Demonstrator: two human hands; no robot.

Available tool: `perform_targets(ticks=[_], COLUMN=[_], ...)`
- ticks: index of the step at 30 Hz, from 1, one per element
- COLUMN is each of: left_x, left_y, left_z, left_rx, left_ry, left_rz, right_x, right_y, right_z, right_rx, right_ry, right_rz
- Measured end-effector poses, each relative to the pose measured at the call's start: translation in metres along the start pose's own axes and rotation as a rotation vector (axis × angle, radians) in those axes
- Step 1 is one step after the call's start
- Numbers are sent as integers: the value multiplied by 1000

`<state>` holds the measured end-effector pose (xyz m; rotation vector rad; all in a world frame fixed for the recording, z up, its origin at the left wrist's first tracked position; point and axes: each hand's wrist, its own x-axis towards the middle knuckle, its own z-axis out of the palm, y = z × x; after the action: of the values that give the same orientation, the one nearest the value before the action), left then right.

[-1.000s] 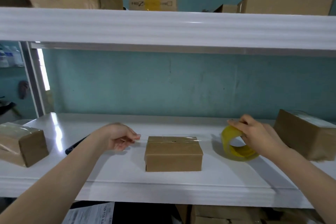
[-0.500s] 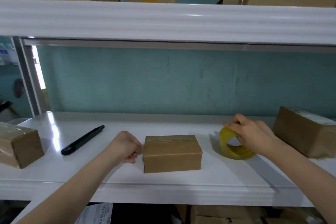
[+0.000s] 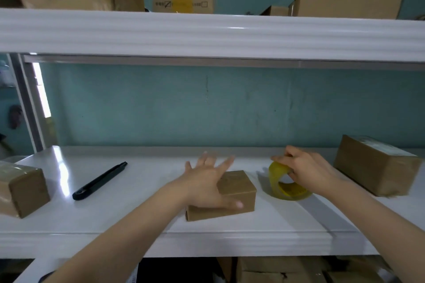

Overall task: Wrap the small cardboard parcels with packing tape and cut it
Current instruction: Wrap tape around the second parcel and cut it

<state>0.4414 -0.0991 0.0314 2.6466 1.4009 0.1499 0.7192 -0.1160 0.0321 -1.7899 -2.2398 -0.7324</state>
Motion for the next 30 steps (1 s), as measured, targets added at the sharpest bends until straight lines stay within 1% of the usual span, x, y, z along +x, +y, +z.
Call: perform_targets(ticks=[1, 2, 5, 7, 10, 12, 14, 16, 18, 19, 20, 21, 22, 23, 24, 26, 28, 30], left_x=[5, 8, 10, 5, -3, -7, -10, -14, -18, -19, -21, -23, -25, -27, -28, -28, -28, -29], left_y=[4, 5, 1, -2, -13, -21, -26, -31, -40, -45, -48, -49, -49, -48, -47, -47, -49, -50], left_z=[6, 12, 20, 21, 19, 20, 22, 23, 25, 26, 27, 28, 30, 33, 36, 45, 52, 53], left_rx=[60, 94, 170, 158, -12, -92, -156, -261, -411, -471, -528, -600, -697, -814, -928, -1090, -1172, -1211], left_ry=[-84, -101, -48, -17, 75, 163, 210, 240, 297, 325, 351, 375, 401, 433, 467, 531, 568, 562], left_rz=[-42, -70, -64, -27, -6, 0, 8, 15, 14, 28, 47, 62, 69, 71, 69, 61, 66, 76], right_x=[-1, -3, -9, -9, -6, -3, 1, 5, 7, 7, 4, 2, 0, -1, -1, 0, 6, 13], right_y=[2, 5, 20, 22, 20, 15, 10, 5, 5, 7, 11, 14, 15, 11, 3, -19, -37, -45], right_z=[-1, -3, -8, -14, -19, -24, -30, -42, -48, -49, -50, -52, -53, -54, -55, -53, -52, -52], right_rx=[8, 22, 93, 102, 125, 126, 145, 74, -51, -78, -16, 100, 240, 321, 324, 241, 217, 202], right_ry=[-34, -50, -52, -50, 27, 43, 47, 33, 112, 140, 111, 89, 61, 43, 34, -15, -70, -104], right_rz=[14, 31, 84, 65, 49, 48, 29, 7, -105, -133, -117, -87, -58, -66, -100, -180, -199, -196])
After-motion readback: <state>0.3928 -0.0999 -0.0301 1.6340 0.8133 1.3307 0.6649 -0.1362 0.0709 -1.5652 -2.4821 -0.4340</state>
